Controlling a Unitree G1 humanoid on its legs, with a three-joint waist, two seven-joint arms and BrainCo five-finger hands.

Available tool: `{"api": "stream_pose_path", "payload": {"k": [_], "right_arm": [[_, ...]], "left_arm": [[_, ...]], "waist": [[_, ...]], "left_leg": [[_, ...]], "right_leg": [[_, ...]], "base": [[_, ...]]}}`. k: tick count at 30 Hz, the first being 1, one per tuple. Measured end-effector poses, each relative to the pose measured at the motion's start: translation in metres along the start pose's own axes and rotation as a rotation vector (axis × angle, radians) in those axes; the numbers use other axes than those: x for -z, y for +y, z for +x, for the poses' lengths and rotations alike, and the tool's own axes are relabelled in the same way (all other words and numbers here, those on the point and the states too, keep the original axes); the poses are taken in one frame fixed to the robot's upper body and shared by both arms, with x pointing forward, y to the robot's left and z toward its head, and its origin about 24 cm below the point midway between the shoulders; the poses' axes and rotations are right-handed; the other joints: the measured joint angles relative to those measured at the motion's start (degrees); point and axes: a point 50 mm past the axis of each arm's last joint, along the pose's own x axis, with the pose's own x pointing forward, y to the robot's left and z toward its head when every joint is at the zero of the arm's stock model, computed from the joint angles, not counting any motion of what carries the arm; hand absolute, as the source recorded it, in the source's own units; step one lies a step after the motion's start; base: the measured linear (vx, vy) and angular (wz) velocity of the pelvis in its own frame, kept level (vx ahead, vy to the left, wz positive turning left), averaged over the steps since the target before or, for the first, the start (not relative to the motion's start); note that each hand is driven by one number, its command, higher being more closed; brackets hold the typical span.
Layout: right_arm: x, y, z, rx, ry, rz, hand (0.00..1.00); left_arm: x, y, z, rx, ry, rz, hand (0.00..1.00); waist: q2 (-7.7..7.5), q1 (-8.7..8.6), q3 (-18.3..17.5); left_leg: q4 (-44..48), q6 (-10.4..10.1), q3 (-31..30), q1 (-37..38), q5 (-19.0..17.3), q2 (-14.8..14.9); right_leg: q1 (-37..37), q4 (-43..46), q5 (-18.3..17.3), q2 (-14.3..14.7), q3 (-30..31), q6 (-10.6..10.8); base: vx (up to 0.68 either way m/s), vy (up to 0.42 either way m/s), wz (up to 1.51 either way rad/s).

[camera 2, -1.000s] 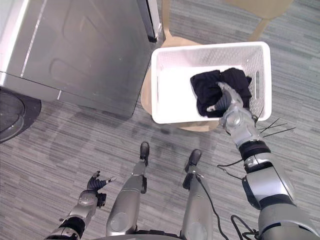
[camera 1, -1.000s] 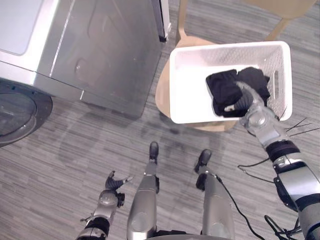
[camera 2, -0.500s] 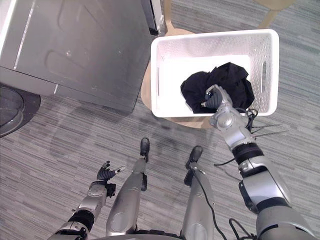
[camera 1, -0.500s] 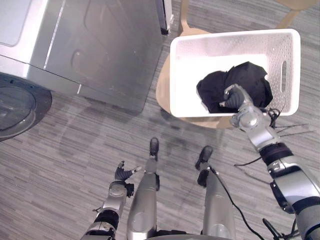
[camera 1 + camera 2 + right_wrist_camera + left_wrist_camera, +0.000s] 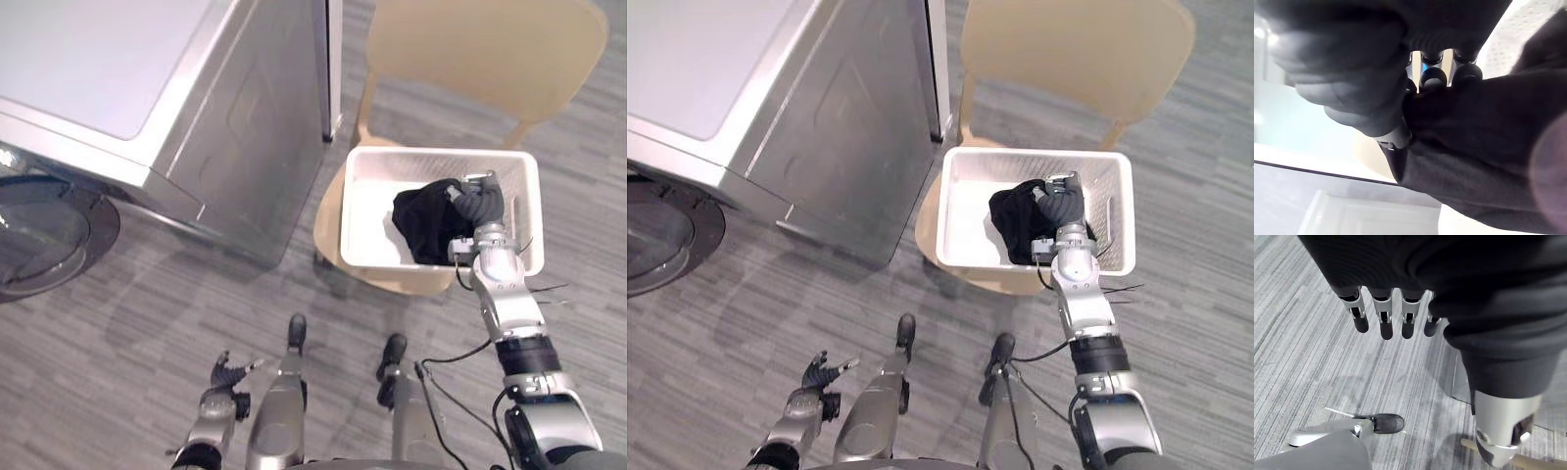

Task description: Pick up the laundry basket with both hands and put the clothes into the washing machine.

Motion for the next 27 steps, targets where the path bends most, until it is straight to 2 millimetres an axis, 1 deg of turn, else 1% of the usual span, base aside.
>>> {"api": "stream_pose_path", "payload": {"k": [2,5,8,10,12,15,17,18,20,22,24,25,26,27], "right_arm": [[0.007,0.004,-0.015,-0.007,0.028,0.063,1.00],[0.014,0.006,-0.028,-0.003,0.058,0.116,1.00],[0.023,0.006,-0.038,0.011,0.099,0.188,1.00],[0.025,0.006,-0.044,0.025,0.114,0.221,1.00],[0.022,0.008,-0.045,0.026,0.098,0.243,1.00],[0.020,0.008,-0.045,0.034,0.091,0.277,1.00],[0.020,0.008,-0.045,0.035,0.091,0.294,1.00],[0.017,0.009,-0.045,0.035,0.082,0.322,1.00],[0.004,0.012,-0.044,0.032,0.030,0.370,1.00],[-0.014,0.017,-0.038,0.024,-0.058,0.430,1.00],[-0.023,0.022,-0.031,0.004,-0.102,0.453,1.00],[-0.026,0.025,-0.029,-0.002,-0.112,0.468,1.00],[-0.028,0.028,-0.029,-0.004,-0.120,0.483,1.00],[-0.028,0.028,-0.029,-0.003,-0.124,0.487,1.00]], "left_arm": [[0.010,0.003,-0.002,-0.003,0.036,0.000,0.00],[0.017,0.006,-0.002,-0.015,0.069,-0.010,0.00],[0.025,0.005,-0.005,-0.020,0.103,-0.029,0.00],[0.032,0.007,-0.006,-0.025,0.126,-0.035,0.00],[0.040,0.009,-0.009,-0.031,0.147,-0.034,0.00],[0.052,0.009,-0.013,-0.030,0.188,-0.028,0.00],[0.054,0.008,-0.014,-0.028,0.199,-0.026,0.00],[0.056,0.007,-0.015,-0.026,0.204,-0.028,0.00],[0.062,0.005,-0.018,-0.021,0.221,-0.031,0.00],[0.066,0.003,-0.020,-0.016,0.233,-0.034,0.00],[0.066,0.003,-0.020,-0.018,0.233,-0.036,0.00],[0.065,0.003,-0.020,-0.018,0.230,-0.036,0.00],[0.064,0.003,-0.020,-0.017,0.227,-0.041,0.00],[0.064,0.003,-0.019,-0.018,0.224,-0.042,0.00]], "waist": [[-0.48,-0.34,-2.0],[-0.74,-0.51,-4.0],[-0.74,-0.60,-5.7],[-0.76,-0.56,-6.7],[-0.75,-0.65,-6.8],[-0.80,-1.05,-8.2],[-0.80,-1.23,-8.2],[-0.81,-1.18,-8.2],[-0.81,-1.16,-8.2],[-0.88,-0.95,-8.3],[-0.93,-0.78,-8.2],[-0.93,-0.74,-8.1],[-0.96,-0.54,-8.0],[-1.00,-0.63,-8.0]], "left_leg": [[0.0,0.0,0.7,2.1,-0.8,-0.1],[0.0,-0.1,0.9,3.5,-1.5,-0.1],[0.0,-0.2,1.5,5.3,-2.2,-0.1],[0.0,-0.2,2.3,6.3,-2.7,0.0],[0.0,-0.2,3.3,7.9,-3.2,0.0],[0.0,-0.1,4.8,9.3,-3.9,-0.1],[0.0,-0.1,5.7,10.6,-4.2,0.0],[0.0,-0.1,6.7,11.3,-4.5,0.1],[0.0,-0.2,8.8,11.8,-5.0,0.1],[0.3,-0.1,11.8,11.8,-5.4,0.0],[0.7,0.0,13.8,12.1,-5.8,0.0],[2.0,0.0,14.2,11.9,-6.6,0.1],[5.6,0.5,14.1,11.3,-8.3,0.4],[7.5,1.1,13.7,10.7,-9.2,0.4]], "right_leg": [[2.8,-2.5,0.8,0.3,0.4,0.4],[5.2,-5.1,1.7,0.7,0.5,0.5],[7.4,-7.1,2.2,1.0,0.8,0.9],[8.3,-7.6,2.3,1.1,1.4,0.9],[9.5,-8.1,2.6,1.2,2.4,0.9],[10.1,-8.5,2.9,1.2,4.0,0.9],[11.1,-9.0,3.2,1.4,4.8,0.9],[11.1,-9.0,3.4,1.5,5.8,0.8],[10.2,-9.0,3.8,1.7,8.1,0.7],[8.3,-8.9,5.0,1.8,11.5,0.7],[7.2,-8.6,5.4,2.0,13.4,0.6],[6.4,-7.0,5.3,2.0,13.7,0.6],[5.2,-3.0,4.4,1.9,14.6,0.6],[5.1,-2.0,4.1,1.8,15.1,1.1]], "base": [[0.08,0.028,-0.11],[0.05,0.016,-0.08],[0.04,0.016,-0.08],[0.03,0.013,-0.18],[0.04,0.013,-0.28],[0.02,0.014,-0.24],[0.02,0.008,-0.25],[-0.01,0.007,-0.48],[-0.02,0.012,-0.60],[-0.03,0.023,-0.69],[-0.03,0.021,-0.59],[-0.04,0.020,-0.51],[-0.04,0.011,-0.27],[-0.08,0.020,-0.13]]}}
